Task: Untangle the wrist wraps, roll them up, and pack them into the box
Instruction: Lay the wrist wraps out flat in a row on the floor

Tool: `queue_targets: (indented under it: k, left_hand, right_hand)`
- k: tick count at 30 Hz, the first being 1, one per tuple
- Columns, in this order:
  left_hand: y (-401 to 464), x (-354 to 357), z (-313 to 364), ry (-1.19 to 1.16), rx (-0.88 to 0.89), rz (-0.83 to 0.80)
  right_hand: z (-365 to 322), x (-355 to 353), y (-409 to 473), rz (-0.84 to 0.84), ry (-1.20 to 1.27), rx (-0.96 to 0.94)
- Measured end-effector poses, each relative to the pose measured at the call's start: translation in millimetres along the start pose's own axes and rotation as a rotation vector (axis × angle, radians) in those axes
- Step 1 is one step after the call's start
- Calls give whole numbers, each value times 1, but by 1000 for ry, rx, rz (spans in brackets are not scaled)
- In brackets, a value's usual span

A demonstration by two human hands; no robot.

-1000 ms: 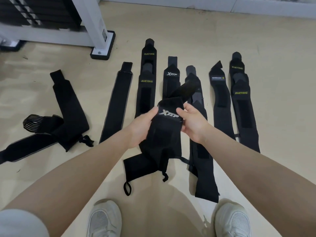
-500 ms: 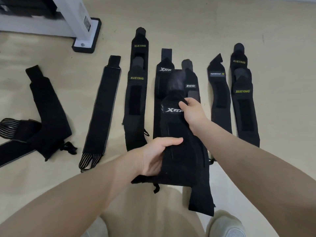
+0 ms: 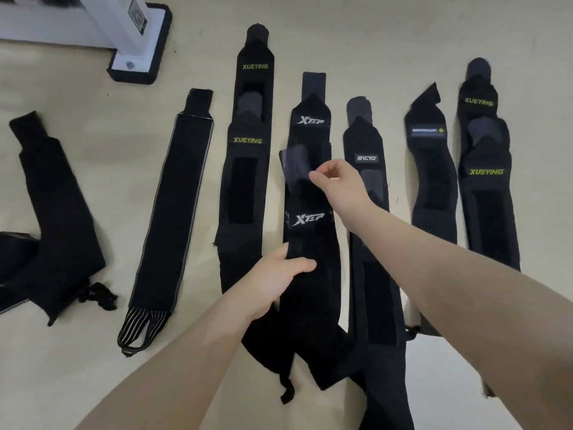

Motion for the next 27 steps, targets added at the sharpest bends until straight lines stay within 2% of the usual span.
queue_targets:
  k: [4, 10, 15, 17, 19, 21, 23, 27]
  left_hand:
    - [9, 4, 1, 83, 53, 27]
    - [19, -6, 4, 216, 80, 81]
    - [24, -4, 5, 365, 124, 106]
    - [25, -3, 7, 440, 142, 113]
    - [25, -3, 7, 462, 140, 108]
    - [27, -3, 4, 448, 128, 100]
    - [28, -3, 3, 450, 137, 117]
    - [32, 1, 1, 471, 150, 141]
  right_hand:
    - [-7, 4, 27, -19, -101, -35]
    - [-9, 21, 33, -66, -546, -171]
    - [5, 30, 45, -45, -568, -82]
    - [4, 30, 49, -52, -651, -95]
    - [-12, 38, 49, -81, -825, -281]
    - [-23, 58, 43, -180, -992, -502]
    - [-19, 62, 42, -237, -962, -506]
    - [-18, 38, 51, -177, -678, -339]
Point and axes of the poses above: each hand's wrist, its own y-axis towards the middle knuckle, its own x-axis out of the palm, z = x × y, the point moved 10 cm from there along y, towards the middle knuckle, and after that the axes turned 8 degrees about -x, right-handed, at the moved point
